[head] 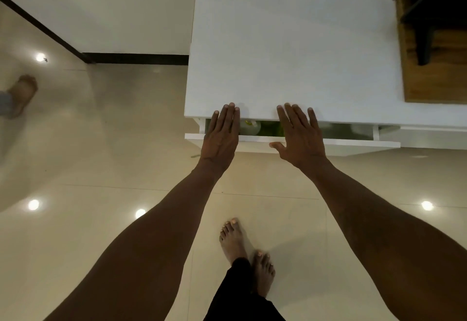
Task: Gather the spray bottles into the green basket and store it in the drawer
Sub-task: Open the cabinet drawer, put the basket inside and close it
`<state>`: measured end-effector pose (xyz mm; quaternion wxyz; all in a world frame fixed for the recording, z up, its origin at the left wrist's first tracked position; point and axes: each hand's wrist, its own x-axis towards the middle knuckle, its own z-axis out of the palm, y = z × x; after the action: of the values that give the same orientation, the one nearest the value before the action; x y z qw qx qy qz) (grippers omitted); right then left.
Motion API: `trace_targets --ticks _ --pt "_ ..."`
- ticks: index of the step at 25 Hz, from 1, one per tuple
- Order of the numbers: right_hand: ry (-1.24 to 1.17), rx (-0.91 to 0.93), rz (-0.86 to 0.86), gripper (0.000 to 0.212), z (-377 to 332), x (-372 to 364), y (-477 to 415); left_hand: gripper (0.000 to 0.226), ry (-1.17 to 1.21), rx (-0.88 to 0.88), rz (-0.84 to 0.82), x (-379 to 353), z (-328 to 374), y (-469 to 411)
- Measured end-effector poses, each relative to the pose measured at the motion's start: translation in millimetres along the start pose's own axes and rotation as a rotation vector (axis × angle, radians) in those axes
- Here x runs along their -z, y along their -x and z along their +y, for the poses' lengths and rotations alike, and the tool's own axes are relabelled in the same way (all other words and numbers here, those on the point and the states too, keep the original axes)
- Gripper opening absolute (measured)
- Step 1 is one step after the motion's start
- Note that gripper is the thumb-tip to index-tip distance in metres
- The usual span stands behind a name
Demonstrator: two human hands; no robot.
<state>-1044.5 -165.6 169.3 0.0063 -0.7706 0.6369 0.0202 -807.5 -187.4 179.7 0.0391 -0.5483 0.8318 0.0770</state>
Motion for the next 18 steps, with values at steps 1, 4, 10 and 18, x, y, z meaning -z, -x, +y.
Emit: trace_targets --ticks 1,4,10,18 --pt "-0.021 0.005 -0.012 0.090 0.9 -1.6 -3.7 0.071 0.003 -0.012 -0.019 -0.4 -1.1 -4.8" --pt "-0.064 -0.007 0.052 0.075 -2.2 -9.2 -9.6 0.064 -0.020 -0.070 -0.049 -4.8 -3.8 -15.2" --pt "0.025 0.054 0.266 0.055 5.0 -19.0 -21.7 0.054 -0.033 -0.105 0.118 -8.5 -9.0 -21.9" --pt "-0.013 0.054 0.308 0.027 14.7 -25.9 -43.0 0.043 -0.067 -0.173 0.354 -17.1 -11.3 -37.6"
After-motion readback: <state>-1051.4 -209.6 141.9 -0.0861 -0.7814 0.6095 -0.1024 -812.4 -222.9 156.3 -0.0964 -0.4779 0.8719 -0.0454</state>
